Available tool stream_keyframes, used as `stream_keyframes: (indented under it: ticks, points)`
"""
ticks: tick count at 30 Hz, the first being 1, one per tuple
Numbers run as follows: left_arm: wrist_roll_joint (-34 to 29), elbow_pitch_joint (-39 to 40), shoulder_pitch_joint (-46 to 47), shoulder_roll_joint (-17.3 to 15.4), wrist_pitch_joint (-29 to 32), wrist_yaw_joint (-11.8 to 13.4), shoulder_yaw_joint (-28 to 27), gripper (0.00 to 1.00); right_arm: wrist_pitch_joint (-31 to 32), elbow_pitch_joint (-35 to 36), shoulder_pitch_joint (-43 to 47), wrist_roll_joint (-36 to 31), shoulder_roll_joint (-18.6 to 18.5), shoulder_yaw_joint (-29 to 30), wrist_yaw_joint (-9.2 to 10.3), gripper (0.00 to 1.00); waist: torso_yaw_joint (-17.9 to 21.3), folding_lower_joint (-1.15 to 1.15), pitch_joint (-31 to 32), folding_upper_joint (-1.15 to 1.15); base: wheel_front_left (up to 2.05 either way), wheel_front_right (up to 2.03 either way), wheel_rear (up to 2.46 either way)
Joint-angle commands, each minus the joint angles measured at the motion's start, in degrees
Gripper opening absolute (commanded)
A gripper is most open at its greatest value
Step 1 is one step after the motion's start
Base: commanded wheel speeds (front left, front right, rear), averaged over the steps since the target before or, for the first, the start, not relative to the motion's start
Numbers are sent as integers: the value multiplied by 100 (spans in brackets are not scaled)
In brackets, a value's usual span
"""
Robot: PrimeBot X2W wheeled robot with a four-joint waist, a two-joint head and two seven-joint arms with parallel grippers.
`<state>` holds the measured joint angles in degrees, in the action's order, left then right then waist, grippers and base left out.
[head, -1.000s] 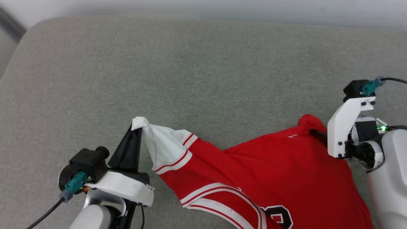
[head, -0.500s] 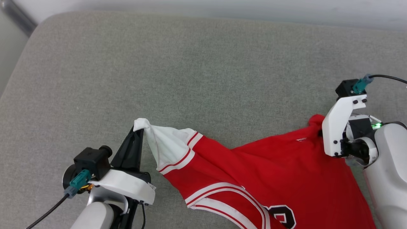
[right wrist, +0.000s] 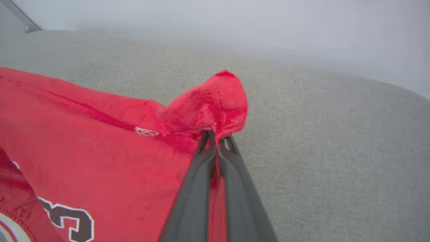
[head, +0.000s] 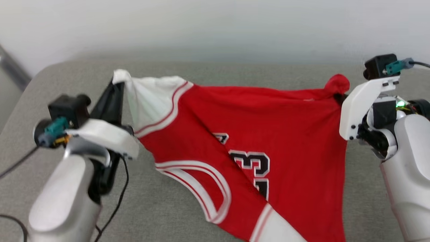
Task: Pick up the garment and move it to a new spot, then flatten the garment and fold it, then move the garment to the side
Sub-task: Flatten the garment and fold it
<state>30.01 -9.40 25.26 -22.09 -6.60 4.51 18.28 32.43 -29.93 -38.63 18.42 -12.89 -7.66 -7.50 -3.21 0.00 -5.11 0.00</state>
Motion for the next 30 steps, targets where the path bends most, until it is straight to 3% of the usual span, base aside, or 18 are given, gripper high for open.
stream_keyframes:
  ticks: [1,11,15,23,30]
  points:
    - [24,-237,316,-5,34,-49,-27,0,-142,-62,-170,-59,52,33,2,0,202,0,195,0,0,0,0]
    - [5,-2031,2303,74,102,-396,-65,0,-717,-605,-1294,-379,277,143,2,0,548,0,-87,0,0,0,0]
    - [-206,-2660,3576,-47,-124,-499,-74,0,-1155,-777,-2171,-643,384,328,2,0,666,0,-665,0,0,0,0]
    - [-590,-3131,5509,-296,-560,-643,-58,0,-1762,-921,-3663,-1232,531,774,3,0,729,0,-1736,0,0,0,0]
    - [-722,-3236,6559,-380,-719,-729,-88,0,-2158,-951,-4561,-1471,602,911,2,0,688,0,-2375,0,0,0,0]
